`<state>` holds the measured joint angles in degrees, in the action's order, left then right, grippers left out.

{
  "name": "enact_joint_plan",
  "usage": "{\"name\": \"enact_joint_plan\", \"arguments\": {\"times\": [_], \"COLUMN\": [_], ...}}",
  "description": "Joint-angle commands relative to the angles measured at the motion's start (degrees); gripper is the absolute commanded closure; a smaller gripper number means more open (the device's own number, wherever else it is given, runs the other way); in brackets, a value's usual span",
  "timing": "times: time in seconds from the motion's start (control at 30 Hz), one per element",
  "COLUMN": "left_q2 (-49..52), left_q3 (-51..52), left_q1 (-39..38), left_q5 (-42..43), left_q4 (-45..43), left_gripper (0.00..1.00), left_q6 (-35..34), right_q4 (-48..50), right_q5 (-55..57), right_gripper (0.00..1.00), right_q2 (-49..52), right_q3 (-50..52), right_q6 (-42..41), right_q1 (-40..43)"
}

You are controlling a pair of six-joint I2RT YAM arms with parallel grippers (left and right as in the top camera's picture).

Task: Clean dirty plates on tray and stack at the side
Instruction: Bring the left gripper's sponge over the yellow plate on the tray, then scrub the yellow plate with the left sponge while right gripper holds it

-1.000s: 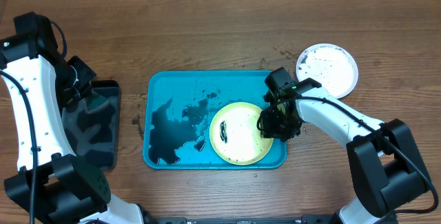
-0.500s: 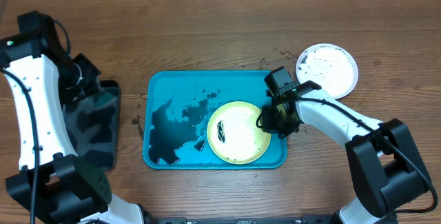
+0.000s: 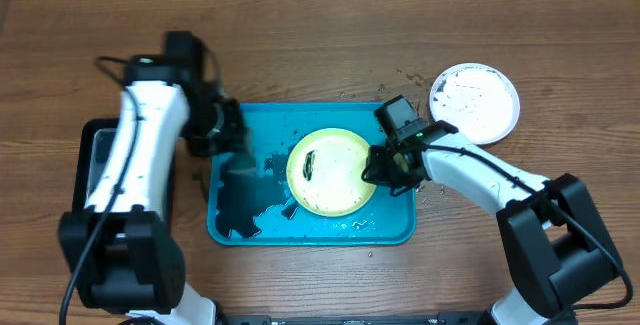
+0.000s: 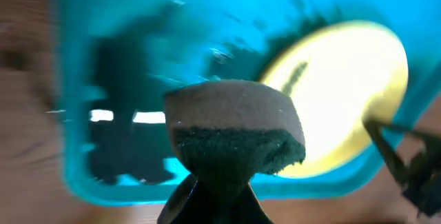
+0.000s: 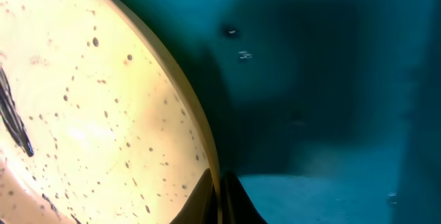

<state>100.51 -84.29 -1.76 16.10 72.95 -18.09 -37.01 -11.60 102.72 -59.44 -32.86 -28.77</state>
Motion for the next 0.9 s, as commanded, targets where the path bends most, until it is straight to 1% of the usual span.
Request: {"name": "enact_joint_plan", "arguments": {"times": [0.0,0.1,0.23,0.27,0.33,0.4,0.5,0.63,0.8,0.87], "left_q2": [0.02,0.11,0.11,0.20,0.35,0.48,0.52,0.52,0.66,1.46], "left_q3": [4.37,7.91,12.31,13.90,15.45,17.53,19.02,19.10,19.30,19.34], "left_q1": [-6.62,-11.34,-16.31,-17.94,-19.32,-20.55,-20.76,-19.61,-18.69,-19.23], "left_q5": [6.03,5.99,5.99,5.95,5.46,2.45,-0.46,-4.66,-4.87,-3.93], "left_q4": [-2.95,-7.52,-14.05,-16.96,-20.06,-24.20,-27.69,-28.63,-28.68,-28.65], "left_gripper": [0.96,0.96,0.96,0.96,0.96,0.96,0.96,0.96,0.96,0.96], "left_q6": [3.17,0.83,-4.35,-6.16,-8.63,-12.02,-12.79,-12.81,-12.83,-14.40], "right_q4": [1.53,2.38,4.24,5.53,6.43,6.47,5.49,2.16,1.36,1.40], "right_q5": [0.44,0.37,-0.90,-1.14,-1.07,-0.92,-0.55,3.06,2.54,2.51], "right_gripper": [0.96,0.96,0.96,0.96,0.96,0.96,0.96,0.96,0.96,0.96], "right_q2": [0.07,0.07,0.07,0.07,0.07,0.07,0.07,0.07,0.07,0.07], "right_q3": [0.35,0.35,0.35,0.35,0.35,0.35,0.35,0.35,0.35,0.35], "right_q6": [-4.61,-4.74,-5.18,-6.40,-6.36,-6.12,-5.73,-5.75,-5.70,-5.73], "right_q1": [-1.60,-2.27,-3.69,-4.48,-5.20,-5.92,-6.27,-6.19,-5.88,-5.88]}}
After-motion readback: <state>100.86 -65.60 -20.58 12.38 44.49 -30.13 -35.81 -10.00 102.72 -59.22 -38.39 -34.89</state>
